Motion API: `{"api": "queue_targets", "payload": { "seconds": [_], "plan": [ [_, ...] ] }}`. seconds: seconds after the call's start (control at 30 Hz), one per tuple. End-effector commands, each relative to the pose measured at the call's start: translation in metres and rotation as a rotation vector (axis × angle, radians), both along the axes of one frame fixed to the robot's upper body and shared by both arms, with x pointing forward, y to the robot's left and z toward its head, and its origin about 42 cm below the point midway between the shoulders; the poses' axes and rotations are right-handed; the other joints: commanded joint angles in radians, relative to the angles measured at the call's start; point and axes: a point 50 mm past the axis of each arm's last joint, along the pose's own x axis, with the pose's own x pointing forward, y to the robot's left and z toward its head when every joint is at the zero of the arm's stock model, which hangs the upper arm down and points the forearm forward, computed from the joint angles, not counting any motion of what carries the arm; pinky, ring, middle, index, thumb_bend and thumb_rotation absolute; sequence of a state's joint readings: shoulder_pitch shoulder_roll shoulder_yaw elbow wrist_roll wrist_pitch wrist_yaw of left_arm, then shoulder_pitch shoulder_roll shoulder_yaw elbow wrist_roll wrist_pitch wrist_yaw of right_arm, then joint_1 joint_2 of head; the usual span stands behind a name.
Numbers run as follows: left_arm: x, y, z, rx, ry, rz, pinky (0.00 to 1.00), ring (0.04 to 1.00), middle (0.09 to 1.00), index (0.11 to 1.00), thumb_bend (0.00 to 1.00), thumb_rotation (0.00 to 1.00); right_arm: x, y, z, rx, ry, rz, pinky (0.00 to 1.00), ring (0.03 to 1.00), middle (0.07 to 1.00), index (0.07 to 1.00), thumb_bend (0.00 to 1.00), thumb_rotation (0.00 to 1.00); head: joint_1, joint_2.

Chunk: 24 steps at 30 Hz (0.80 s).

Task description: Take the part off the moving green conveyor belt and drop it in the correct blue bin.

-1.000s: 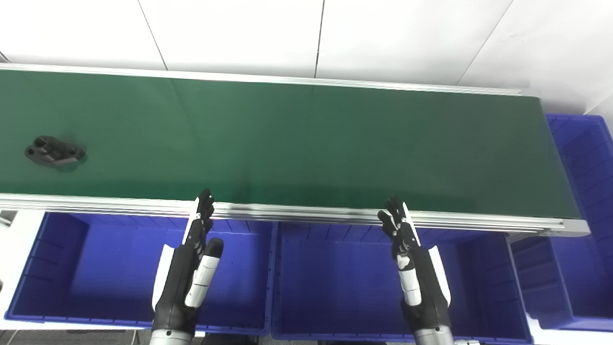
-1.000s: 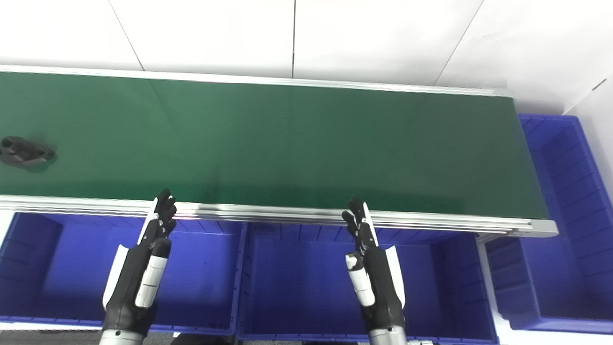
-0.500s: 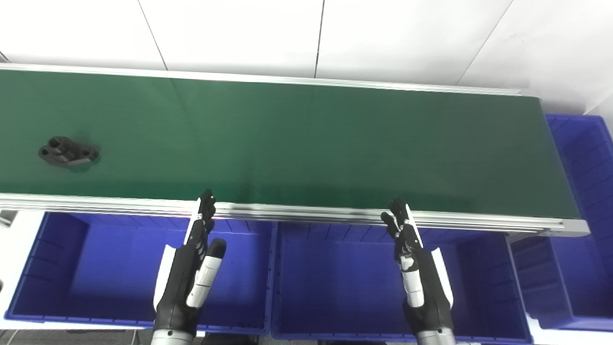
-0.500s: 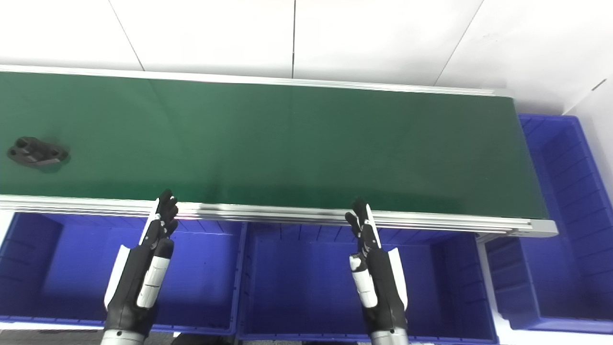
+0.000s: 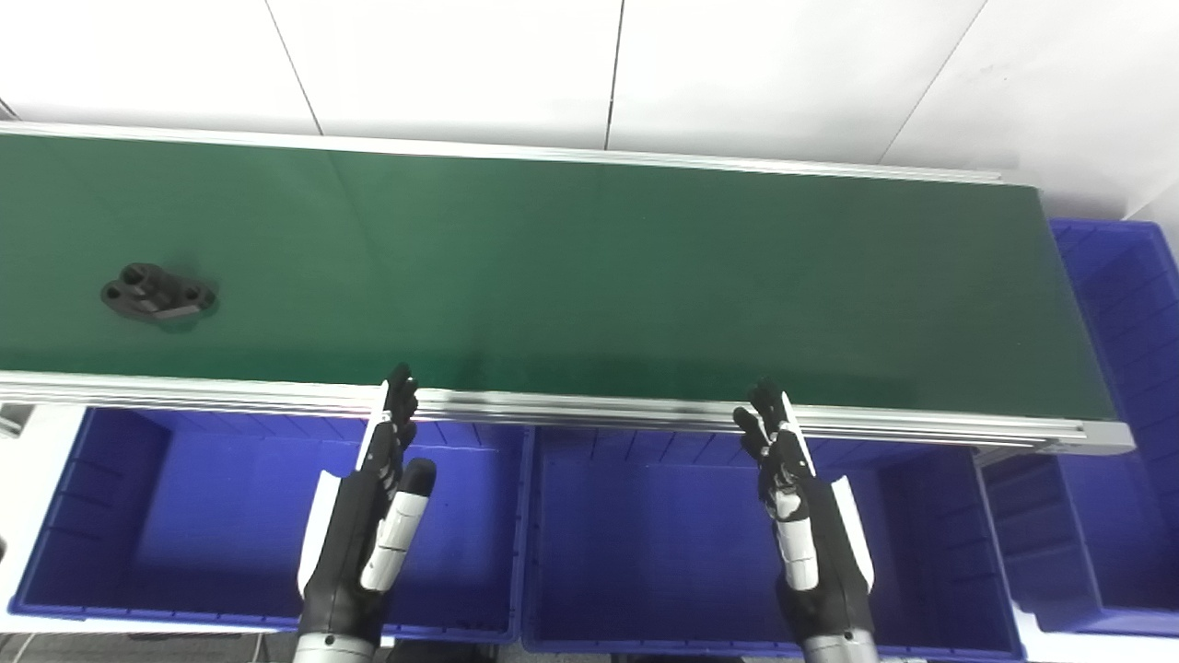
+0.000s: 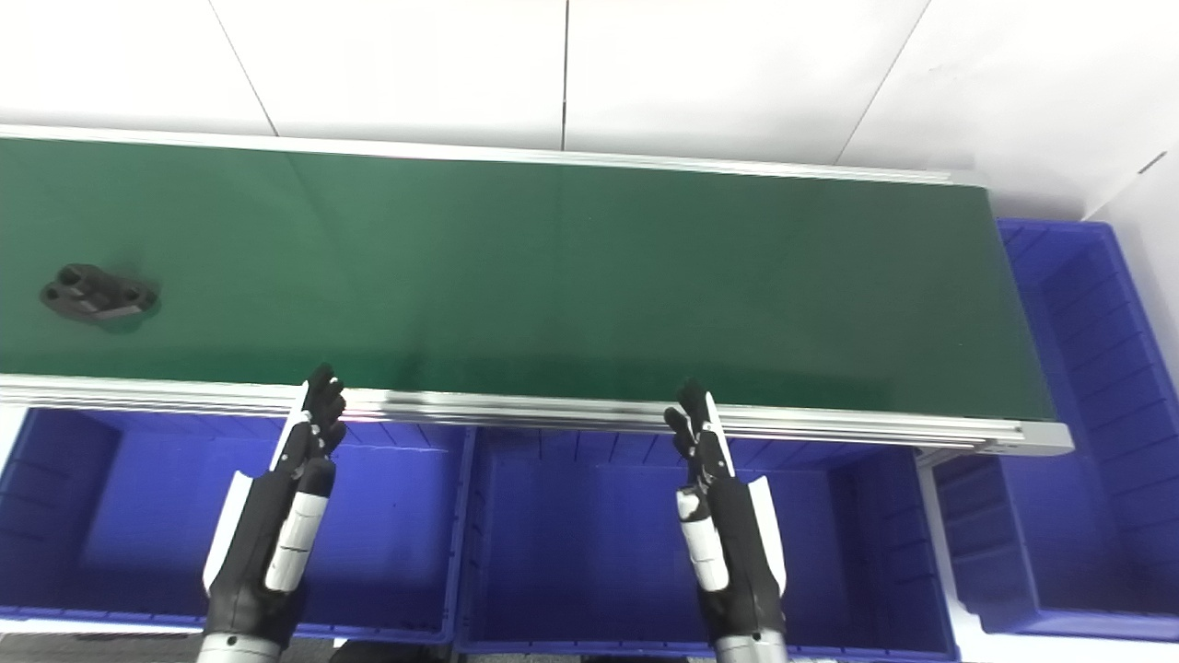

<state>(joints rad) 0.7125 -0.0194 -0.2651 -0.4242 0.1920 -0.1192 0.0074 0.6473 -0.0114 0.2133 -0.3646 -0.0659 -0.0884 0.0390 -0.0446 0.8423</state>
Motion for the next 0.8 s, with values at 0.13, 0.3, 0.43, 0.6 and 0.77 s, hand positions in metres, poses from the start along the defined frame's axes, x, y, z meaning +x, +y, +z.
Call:
{"api": "queue_targets", "payload": {
  "seconds": [0.13, 0.3, 0.43, 0.6, 0.77],
  "plan": [
    [-0.007, -0.012, 0.000, -0.012, -0.042, 0.019, 1.00, 0.996, 0.987, 1.000, 0.67, 0.95, -0.008, -0.013, -0.005, 0.010, -0.025, -0.001, 1.00, 0.974, 0.989, 1.000, 0.92, 0.99, 0.078, -0.066],
    [-0.007, -0.022, -0.007, -0.022, -0.036, 0.021, 0.94, 0.962, 0.973, 0.982, 0.65, 0.91, -0.009, -0.023, -0.014, 0.005, -0.014, -0.003, 1.00, 0.988, 0.997, 1.000, 0.94, 0.99, 0.147, -0.115],
    [-0.006, -0.029, -0.011, -0.034, -0.040, 0.020, 0.91, 0.938, 0.965, 0.963, 0.62, 0.85, -0.010, -0.031, -0.019, 0.006, -0.015, 0.000, 1.00, 0.990, 1.000, 1.000, 0.94, 0.99, 0.183, -0.137],
    [-0.006, -0.037, -0.014, -0.047, -0.042, 0.018, 0.88, 0.942, 0.958, 0.935, 0.60, 0.79, -0.010, -0.038, -0.021, 0.001, -0.014, 0.001, 1.00, 1.000, 1.000, 1.000, 0.94, 1.00, 0.217, -0.156],
    [-0.005, -0.043, -0.017, -0.039, -0.035, 0.020, 0.84, 0.928, 0.951, 0.925, 0.64, 0.78, -0.009, -0.044, -0.025, -0.002, -0.010, 0.004, 1.00, 1.000, 1.000, 1.000, 0.93, 1.00, 0.228, -0.172]
  ]
}}
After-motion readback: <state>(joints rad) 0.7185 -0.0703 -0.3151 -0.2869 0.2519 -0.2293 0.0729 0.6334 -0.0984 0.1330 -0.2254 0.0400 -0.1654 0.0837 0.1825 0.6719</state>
